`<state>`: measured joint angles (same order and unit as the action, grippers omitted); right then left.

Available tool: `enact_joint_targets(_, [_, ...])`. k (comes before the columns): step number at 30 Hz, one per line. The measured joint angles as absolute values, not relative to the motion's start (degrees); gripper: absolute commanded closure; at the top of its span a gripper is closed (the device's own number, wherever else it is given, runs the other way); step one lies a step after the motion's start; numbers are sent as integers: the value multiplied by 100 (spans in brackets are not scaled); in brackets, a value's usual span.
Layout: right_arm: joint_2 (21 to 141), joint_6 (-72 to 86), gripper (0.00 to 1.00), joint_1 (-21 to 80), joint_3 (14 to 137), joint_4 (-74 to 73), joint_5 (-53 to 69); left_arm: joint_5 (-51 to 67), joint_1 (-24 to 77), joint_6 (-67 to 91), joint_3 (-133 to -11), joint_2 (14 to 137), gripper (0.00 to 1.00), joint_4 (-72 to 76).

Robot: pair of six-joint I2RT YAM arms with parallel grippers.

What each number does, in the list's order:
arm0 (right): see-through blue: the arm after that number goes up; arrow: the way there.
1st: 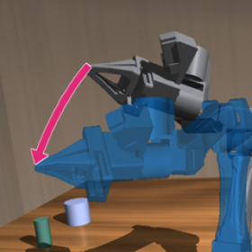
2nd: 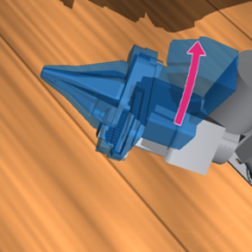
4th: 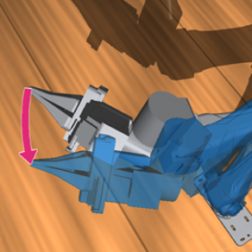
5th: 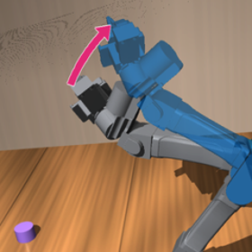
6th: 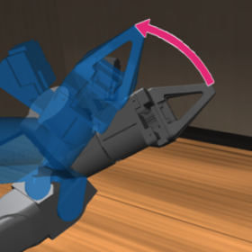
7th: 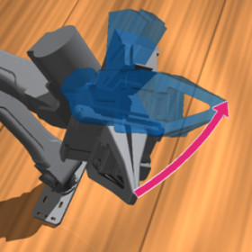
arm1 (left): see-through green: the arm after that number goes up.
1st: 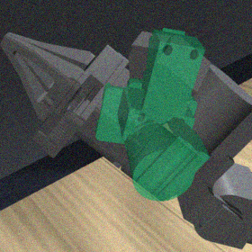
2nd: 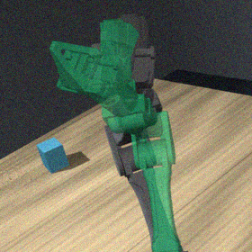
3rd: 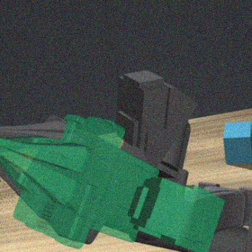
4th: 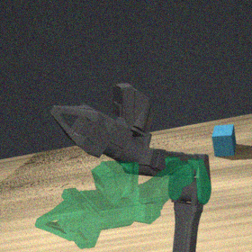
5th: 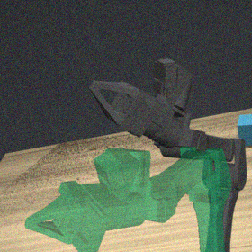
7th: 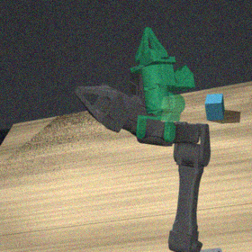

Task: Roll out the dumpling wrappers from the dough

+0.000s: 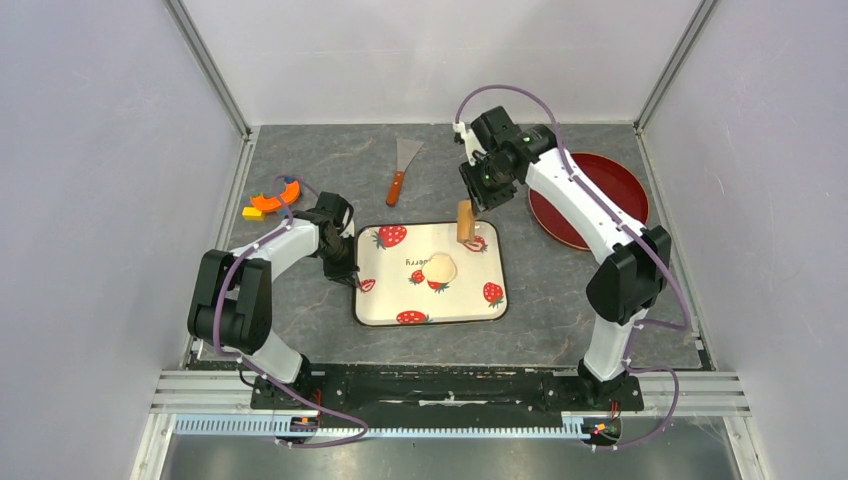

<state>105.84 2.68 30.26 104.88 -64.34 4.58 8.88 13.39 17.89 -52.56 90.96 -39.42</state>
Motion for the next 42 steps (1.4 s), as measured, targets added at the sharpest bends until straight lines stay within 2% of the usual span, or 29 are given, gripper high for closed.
enact_joint_targets(12, [11002,342,100,3297,10691,-6390,963,888,1339,1789,-5256,9096,98,-3944])
enact_joint_targets(20, [11185,397,100,3500,10169,-6110,1079,888,1339,1789,-5256,9096,98,-3944])
enact_joint_targets(42, [10956,764,100,3048,9380,-5411,1629,851,1361,1787,-5256,9113,98,-3940])
